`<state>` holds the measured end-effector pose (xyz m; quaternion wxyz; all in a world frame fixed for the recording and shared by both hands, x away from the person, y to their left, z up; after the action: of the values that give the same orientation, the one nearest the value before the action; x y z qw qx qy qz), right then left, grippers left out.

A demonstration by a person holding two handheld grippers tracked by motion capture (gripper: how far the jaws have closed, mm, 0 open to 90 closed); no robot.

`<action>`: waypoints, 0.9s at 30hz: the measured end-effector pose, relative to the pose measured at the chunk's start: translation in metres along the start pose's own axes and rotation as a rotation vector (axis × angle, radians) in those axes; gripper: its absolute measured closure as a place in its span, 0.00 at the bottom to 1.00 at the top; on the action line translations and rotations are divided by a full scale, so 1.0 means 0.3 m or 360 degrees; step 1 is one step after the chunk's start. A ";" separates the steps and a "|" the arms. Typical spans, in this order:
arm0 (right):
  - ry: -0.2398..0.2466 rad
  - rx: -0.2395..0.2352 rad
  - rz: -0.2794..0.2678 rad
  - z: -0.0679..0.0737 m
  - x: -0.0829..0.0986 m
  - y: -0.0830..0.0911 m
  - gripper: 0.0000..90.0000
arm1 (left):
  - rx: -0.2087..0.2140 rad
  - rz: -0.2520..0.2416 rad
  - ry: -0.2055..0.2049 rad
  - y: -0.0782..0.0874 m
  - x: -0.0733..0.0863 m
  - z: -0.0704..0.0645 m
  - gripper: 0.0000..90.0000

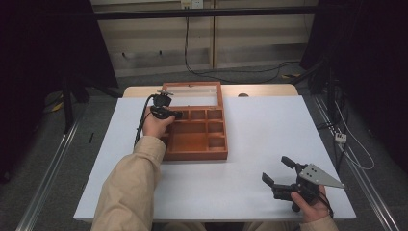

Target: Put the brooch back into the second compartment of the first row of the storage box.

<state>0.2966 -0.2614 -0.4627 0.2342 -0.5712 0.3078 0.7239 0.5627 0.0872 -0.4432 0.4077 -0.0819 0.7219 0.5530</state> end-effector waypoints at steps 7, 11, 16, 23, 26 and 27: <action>-0.0002 0.0000 0.0002 0.000 0.001 0.000 0.05 | -0.0001 0.0010 -0.0002 -0.011 0.005 -0.003 0.99; -0.0005 -0.0001 0.0000 0.000 0.001 -0.001 0.05 | -0.0002 0.0007 -0.0002 -0.011 0.004 -0.005 0.99; -0.0004 -0.0001 0.0001 0.000 0.002 -0.001 0.05 | -0.0014 -0.0007 0.0006 -0.013 0.003 -0.006 0.97; -0.0005 0.0000 0.0000 0.000 0.001 -0.001 0.05 | -0.0032 -0.0040 0.0035 0.002 -0.006 -0.007 0.85; -0.0009 0.0000 -0.0001 0.002 0.001 -0.003 0.05 | -0.0032 -0.0044 0.0035 0.018 -0.008 -0.008 0.76; -0.0009 0.0000 0.0000 0.001 0.001 -0.003 0.05 | -0.0036 -0.0051 0.0038 0.023 -0.008 -0.008 0.70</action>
<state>0.2968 -0.2606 -0.4631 0.2351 -0.5692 0.3072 0.7255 0.5592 0.0869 -0.4363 0.4069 -0.1048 0.7191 0.5535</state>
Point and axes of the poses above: each handheld gripper's, and its own axes: y roughly backward along the jaws, x roughly out of its underside, z roughly to its left, the point moved 5 cm from there along -y, roughly forward along the jaws, and after that the axes turned 12 degrees about -x, right-handed, at the moved point
